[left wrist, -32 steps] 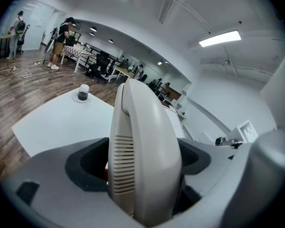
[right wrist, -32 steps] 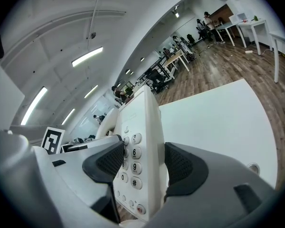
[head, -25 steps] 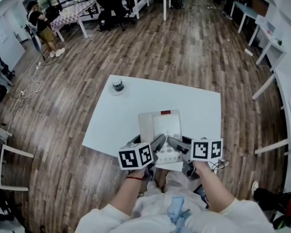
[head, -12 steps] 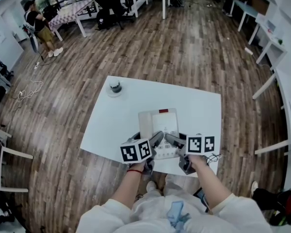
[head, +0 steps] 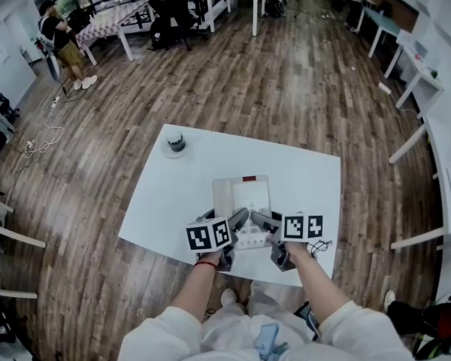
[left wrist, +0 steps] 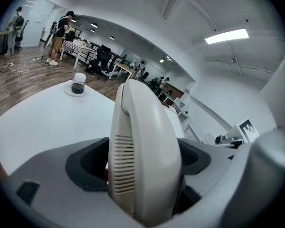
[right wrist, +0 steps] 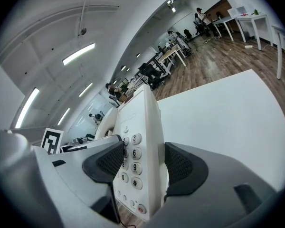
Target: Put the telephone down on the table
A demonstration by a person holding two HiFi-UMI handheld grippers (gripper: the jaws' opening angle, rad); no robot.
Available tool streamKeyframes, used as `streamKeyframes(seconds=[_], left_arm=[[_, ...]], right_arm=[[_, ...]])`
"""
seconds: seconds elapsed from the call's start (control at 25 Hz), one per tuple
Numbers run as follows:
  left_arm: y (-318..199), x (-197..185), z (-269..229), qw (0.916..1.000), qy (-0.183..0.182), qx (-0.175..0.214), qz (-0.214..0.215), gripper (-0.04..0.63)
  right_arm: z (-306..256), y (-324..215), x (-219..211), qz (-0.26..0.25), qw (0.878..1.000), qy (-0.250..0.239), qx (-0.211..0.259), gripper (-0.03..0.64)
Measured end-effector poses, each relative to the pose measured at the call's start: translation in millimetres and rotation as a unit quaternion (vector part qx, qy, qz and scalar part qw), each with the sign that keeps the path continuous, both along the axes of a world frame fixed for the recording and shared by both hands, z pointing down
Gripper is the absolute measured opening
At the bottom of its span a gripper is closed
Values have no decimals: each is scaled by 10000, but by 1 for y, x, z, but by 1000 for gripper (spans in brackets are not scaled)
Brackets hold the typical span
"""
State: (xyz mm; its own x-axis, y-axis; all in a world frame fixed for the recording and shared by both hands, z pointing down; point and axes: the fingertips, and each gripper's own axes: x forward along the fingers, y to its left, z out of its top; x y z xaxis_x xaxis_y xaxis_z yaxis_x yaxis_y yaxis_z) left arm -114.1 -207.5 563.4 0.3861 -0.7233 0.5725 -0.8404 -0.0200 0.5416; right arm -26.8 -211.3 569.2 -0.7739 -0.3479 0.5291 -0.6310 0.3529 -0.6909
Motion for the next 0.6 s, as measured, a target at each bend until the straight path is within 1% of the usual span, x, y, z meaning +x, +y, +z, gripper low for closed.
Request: streamKeyframes(seconds=[0.6], left_arm=[[-26, 0, 39, 9999, 27, -129, 79, 408]], right_arm=[[40, -24, 0, 58, 9998, 68, -178, 275]])
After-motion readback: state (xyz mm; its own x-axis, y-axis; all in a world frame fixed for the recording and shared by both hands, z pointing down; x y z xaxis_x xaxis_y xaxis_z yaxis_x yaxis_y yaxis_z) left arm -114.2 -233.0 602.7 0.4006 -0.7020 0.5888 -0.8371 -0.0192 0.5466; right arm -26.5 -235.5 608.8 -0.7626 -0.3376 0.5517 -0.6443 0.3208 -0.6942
